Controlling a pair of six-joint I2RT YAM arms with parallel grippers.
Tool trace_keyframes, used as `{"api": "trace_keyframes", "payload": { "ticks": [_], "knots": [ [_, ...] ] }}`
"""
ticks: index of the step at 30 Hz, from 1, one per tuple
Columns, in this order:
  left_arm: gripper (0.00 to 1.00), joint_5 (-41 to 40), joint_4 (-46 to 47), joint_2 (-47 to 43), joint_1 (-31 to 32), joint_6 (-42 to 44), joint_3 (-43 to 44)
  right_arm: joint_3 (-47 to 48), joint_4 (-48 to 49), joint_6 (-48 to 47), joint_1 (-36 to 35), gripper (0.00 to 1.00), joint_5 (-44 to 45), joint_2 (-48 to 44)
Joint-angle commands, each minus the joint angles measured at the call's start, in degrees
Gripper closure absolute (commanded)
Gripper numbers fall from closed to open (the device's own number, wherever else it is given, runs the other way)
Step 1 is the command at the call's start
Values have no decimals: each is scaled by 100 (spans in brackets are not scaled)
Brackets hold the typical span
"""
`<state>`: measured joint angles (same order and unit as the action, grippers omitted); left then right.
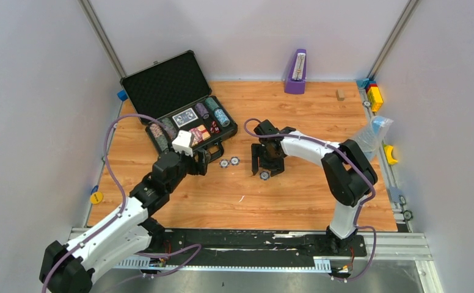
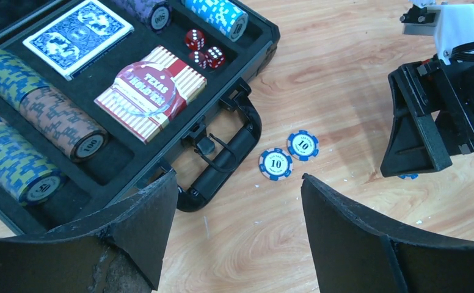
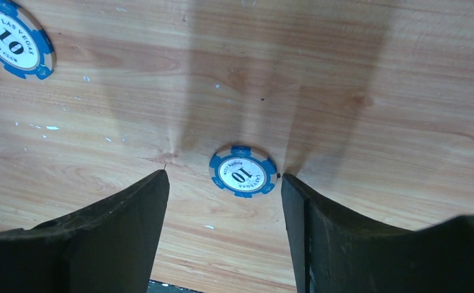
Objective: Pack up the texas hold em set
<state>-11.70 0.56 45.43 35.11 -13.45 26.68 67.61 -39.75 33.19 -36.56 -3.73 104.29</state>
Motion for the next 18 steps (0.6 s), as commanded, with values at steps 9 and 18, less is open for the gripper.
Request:
{"api": "trace_keyframes", "payload": {
  "ticks": [9, 18],
  "knots": [
    [18, -119, 558, -841, 2, -13, -401, 629, -1166, 22, -43, 34, 1244, 974],
    [18, -103, 463, -901, 2, -43, -359, 625, -1336, 173, -270, 37, 1716, 1136]
  ]
}}
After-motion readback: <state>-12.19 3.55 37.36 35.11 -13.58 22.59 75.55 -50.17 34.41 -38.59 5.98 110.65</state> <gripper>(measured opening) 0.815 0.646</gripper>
